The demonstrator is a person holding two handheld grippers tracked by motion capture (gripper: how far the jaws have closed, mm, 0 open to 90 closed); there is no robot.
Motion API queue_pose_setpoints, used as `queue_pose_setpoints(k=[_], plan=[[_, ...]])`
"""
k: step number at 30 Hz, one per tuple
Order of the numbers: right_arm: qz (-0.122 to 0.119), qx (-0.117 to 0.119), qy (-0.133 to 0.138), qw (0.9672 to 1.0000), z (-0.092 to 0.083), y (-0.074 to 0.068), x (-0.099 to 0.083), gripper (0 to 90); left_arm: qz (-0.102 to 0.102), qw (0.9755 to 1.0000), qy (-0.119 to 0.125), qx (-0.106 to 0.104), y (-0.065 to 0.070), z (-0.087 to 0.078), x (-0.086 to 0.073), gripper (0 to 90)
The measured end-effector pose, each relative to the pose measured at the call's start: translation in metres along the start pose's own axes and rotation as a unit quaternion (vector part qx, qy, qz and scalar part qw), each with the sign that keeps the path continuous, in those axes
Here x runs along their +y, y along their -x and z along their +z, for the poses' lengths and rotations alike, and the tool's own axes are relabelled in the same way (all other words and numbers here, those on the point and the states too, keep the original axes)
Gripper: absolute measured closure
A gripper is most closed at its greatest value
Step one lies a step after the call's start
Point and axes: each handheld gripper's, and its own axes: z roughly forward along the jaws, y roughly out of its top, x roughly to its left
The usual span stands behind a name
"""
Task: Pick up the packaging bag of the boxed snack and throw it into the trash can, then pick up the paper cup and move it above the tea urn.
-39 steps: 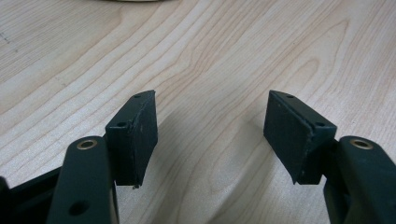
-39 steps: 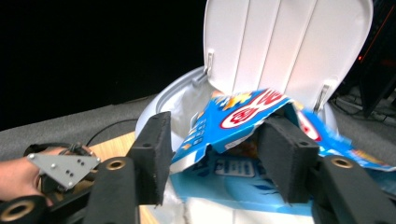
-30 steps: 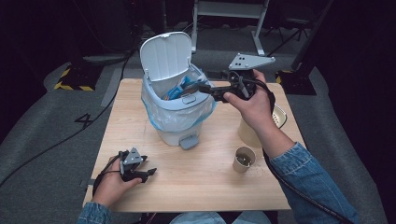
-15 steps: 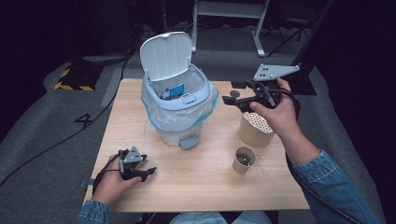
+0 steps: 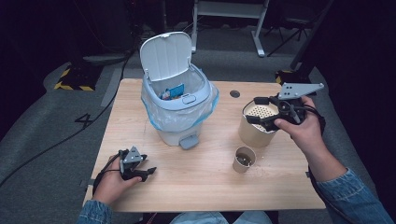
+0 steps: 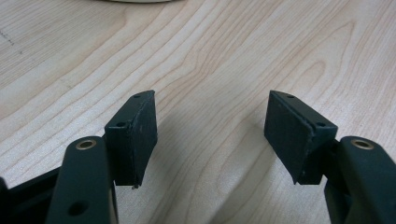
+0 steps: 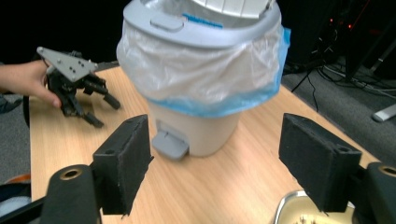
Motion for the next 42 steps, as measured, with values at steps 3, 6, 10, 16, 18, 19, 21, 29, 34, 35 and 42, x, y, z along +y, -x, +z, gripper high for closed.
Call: queue_pose_setpoints(k=[3,6,10,16,18,19,21,29,34,35,42], plan=[[0.004,-0.002,-0.005,1.0,-0.006,-0.001,-0.013,22.1,-0.001,1.0,0.0,0.0,0.0,0.0,0.0,35.0],[0.008,-0.007,-0.004,0.9999,-0.013,-0.004,-0.028,18.4,-0.001,1.0,0.0,0.0,0.0,0.0,0.0,35.0],[0.014,-0.008,-0.008,0.9998,-0.019,-0.007,-0.048,16.4,-0.001,1.0,0.001,0.0,0.0,0.0,0.0,35.0],[0.022,-0.007,-0.033,0.9992,-0.021,-0.012,-0.083,16.6,-0.007,1.0,0.0,0.004,0.0,0.0,0.0,33.6],[0.026,-0.006,-0.04,0.9988,-0.021,-0.014,-0.096,16.8,-0.009,0.9999,-0.001,0.006,0.0,0.0,0.0,31.4],[0.027,-0.004,-0.041,0.9988,-0.021,-0.015,-0.101,16.8,-0.008,0.9999,-0.001,0.007,0.0,0.0,0.0,31.1],[0.027,-0.002,-0.047,0.9985,-0.02,-0.018,-0.112,17.0,-0.009,0.9999,-0.002,0.008,0.0,0.0,0.0,30.3],[0.05,0.011,-0.058,0.997,-0.011,-0.026,-0.151,17.7,-0.01,0.9999,-0.005,0.011,0.0,0.0,0.0,28.8],[0.06,0.021,-0.065,0.9959,-0.001,-0.033,-0.171,17.9,-0.012,0.9998,-0.005,0.014,-0.001,0.0,0.0,27.4],[0.06,0.022,-0.066,0.9957,0.001,-0.034,-0.174,17.9,-0.014,0.9998,-0.005,0.015,-0.001,0.001,0.0,26.9],[0.074,0.03,-0.068,0.9945,0.019,-0.039,-0.191,18.5,-0.004,0.9997,-0.022,0.004,0.003,0.001,-0.001,9.7]])
